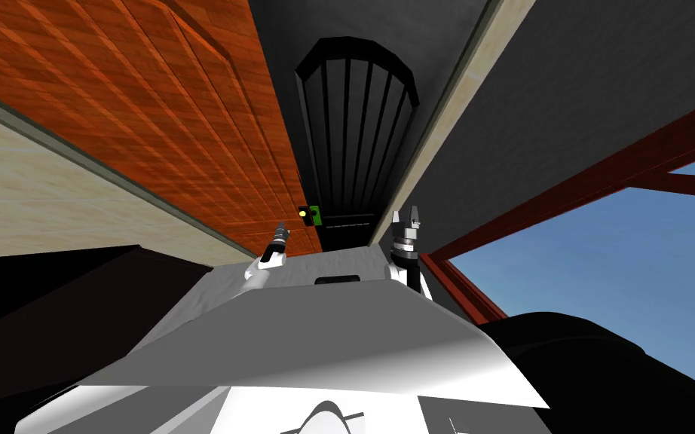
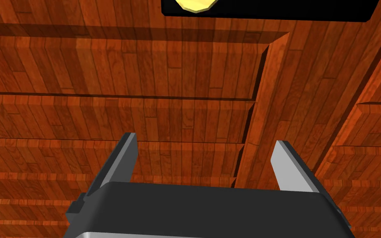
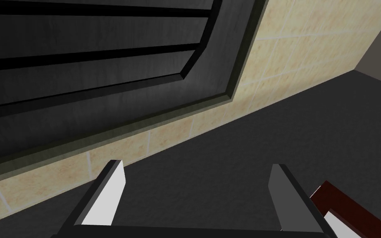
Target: Pull the door open
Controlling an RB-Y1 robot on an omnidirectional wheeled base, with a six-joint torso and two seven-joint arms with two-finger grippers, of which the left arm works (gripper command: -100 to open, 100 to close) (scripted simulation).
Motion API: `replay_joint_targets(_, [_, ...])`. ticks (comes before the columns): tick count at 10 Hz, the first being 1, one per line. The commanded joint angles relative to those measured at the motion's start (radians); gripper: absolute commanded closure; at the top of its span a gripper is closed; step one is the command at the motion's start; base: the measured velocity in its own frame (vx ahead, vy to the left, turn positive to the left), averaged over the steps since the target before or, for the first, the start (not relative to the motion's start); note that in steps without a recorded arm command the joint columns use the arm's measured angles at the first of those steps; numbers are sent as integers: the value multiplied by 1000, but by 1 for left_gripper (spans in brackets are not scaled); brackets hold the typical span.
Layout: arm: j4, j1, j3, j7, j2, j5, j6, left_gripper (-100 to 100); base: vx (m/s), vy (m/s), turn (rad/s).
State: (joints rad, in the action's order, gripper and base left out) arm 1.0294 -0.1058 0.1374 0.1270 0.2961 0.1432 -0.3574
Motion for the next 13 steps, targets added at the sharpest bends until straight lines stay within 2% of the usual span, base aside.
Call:
replay_joint_targets(1, [18,-11,-26,5,-15,-3,-1,-100,-144,-147,-141])
replay_joint_targets(3, [18,-11,-26,5,-15,-3,-1,-100,-63,-99,-28])
replay_joint_targets(4, [-2,-18,-27,8,-12,-3,-14,-100,-11,-23,5])
replay_joint_targets(5, [-16,0,3,2,9,4,-11,-100,-13,48,174])
replay_joint_targets(6, [-25,9,20,-1,21,9,-11,-100,-17,117,197])
replay_joint_targets(7, [-25,9,20,-1,21,9,-11,-100,-5,87,47])
replay_joint_targets(9, [-42,24,54,-10,44,18,-10,-100,39,73,75])
replay_joint_targets(10, [-48,24,63,-14,48,21,-10,-100,134,73,68])
replay_joint_targets(13, [-48,10,59,-19,39,23,-12,-100,167,24,-66])
